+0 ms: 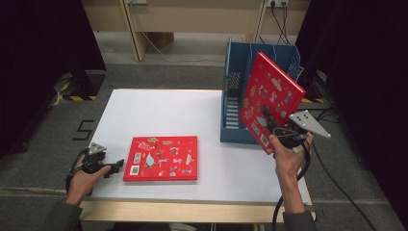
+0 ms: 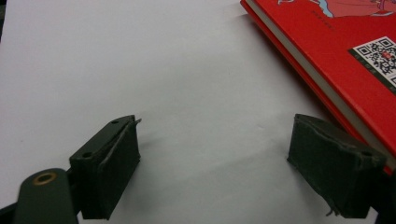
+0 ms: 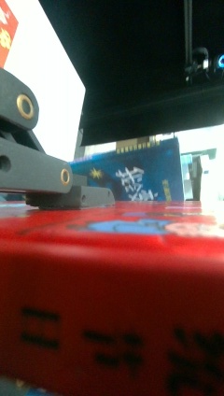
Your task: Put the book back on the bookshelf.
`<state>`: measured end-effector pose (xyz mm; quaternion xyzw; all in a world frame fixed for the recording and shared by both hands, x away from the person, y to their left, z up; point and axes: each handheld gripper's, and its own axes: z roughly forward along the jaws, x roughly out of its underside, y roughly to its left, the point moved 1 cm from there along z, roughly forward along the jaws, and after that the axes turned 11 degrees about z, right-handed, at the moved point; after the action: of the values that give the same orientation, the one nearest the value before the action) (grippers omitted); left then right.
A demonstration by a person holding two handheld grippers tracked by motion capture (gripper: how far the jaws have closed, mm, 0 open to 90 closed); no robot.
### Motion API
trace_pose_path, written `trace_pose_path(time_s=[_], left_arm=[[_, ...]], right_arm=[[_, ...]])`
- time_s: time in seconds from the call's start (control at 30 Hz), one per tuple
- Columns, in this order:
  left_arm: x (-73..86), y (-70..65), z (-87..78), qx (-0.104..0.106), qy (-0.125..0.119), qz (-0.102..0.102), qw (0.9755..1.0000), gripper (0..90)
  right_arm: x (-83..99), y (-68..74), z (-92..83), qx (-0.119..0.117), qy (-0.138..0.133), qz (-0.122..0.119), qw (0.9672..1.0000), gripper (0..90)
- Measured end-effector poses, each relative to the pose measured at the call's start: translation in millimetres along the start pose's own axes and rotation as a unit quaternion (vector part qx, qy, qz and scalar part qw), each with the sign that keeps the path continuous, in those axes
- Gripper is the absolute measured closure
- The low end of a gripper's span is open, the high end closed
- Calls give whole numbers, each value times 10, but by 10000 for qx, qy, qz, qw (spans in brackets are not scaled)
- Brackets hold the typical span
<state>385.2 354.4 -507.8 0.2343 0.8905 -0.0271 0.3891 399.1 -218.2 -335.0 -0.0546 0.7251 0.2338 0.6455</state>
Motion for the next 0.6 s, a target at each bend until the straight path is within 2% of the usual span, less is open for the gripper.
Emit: trace_pose_path(time_s=[0.2, 0.3, 0.5, 0.6], left_arm=[[0, -2, 0, -7, -2, 2, 10000, 149], [0, -2, 2, -15, -14, 1, 10000, 148], [0, -3, 2, -20, -11, 0, 10000, 148], [0, -3, 2, -21, -10, 1, 10000, 148]], right_arm=[[-19, -92, 161, 204, -30, 125, 9997, 792], [-47, -129, 243, 332, -51, 56, 9994, 792], [-72, -224, 400, 530, -136, 132, 9984, 792], [-78, -264, 475, 712, -107, 30, 9974, 792]])
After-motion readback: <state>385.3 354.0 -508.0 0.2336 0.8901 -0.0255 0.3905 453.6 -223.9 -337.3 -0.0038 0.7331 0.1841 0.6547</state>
